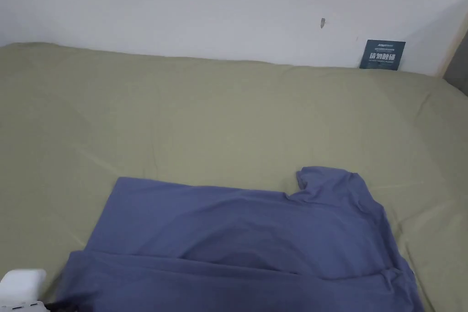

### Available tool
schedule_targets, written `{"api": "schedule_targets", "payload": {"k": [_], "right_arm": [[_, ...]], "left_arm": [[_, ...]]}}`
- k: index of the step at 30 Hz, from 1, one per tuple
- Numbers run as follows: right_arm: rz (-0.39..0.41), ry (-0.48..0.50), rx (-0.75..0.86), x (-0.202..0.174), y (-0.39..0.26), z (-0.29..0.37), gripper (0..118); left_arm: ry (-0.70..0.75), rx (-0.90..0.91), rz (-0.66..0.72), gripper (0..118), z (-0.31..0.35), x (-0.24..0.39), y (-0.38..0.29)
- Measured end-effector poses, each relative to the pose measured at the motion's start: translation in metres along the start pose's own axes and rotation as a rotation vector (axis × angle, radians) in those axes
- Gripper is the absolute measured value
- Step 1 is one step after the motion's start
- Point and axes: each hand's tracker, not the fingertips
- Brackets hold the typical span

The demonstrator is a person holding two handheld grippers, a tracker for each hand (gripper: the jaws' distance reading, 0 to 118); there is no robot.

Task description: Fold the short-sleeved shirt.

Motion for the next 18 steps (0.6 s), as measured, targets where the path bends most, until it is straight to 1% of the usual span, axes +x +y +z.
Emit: {"api": "schedule_targets", "payload": {"k": [1, 2, 4, 6, 8, 9, 10, 11, 14, 16, 18], "right_arm": [[-0.01, 0.007, -0.002, 0.002, 0.004, 0.001, 115], [-0.022, 0.012, 0.018, 0.003, 0.008, 0.003, 114], [-0.048, 0.013, 0.093, 0.003, 0.024, 0.011, 112], [-0.052, 0.021, 0.105, 0.001, 0.042, 0.01, 108], [-0.044, 0.02, 0.135, -0.003, 0.062, 0.007, 98], [-0.032, 0.006, 0.158, -0.007, 0.073, 0.005, 71], [-0.017, -0.009, 0.169, -0.01, 0.084, -0.001, 18], [-0.002, -0.041, 0.207, -0.013, 0.093, -0.006, 0], [0.0, -0.014, 0.188, -0.015, 0.124, -0.025, 0], [0.006, -0.034, 0.195, -0.019, 0.14, -0.039, 0], [0.009, -0.039, 0.192, -0.018, 0.154, -0.052, 0]], "left_arm": [[0.0, -0.001, 0.003, 117, 0.002, -0.002, 0.003], [0.003, 0.001, 0.004, 116, 0.003, -0.004, 0.006], [-0.005, 0.063, 0.032, 115, 0.012, -0.012, 0.02], [-0.019, 0.079, 0.049, 113, 0.015, -0.013, 0.038], [-0.001, 0.101, 0.04, 108, 0.012, -0.011, 0.061], [0.004, 0.118, 0.02, 89, 0.011, -0.003, 0.071], [0.008, 0.143, 0.001, 30, 0.006, 0.001, 0.083], [0.014, 0.159, 0.008, 1, 0.0, 0.006, 0.093], [-0.014, 0.146, -0.006, 0, -0.02, 0.02, 0.128], [-0.015, 0.131, -0.028, 0, -0.04, 0.029, 0.153], [0.017, 0.097, -0.083, 0, -0.065, 0.035, 0.174]]}}
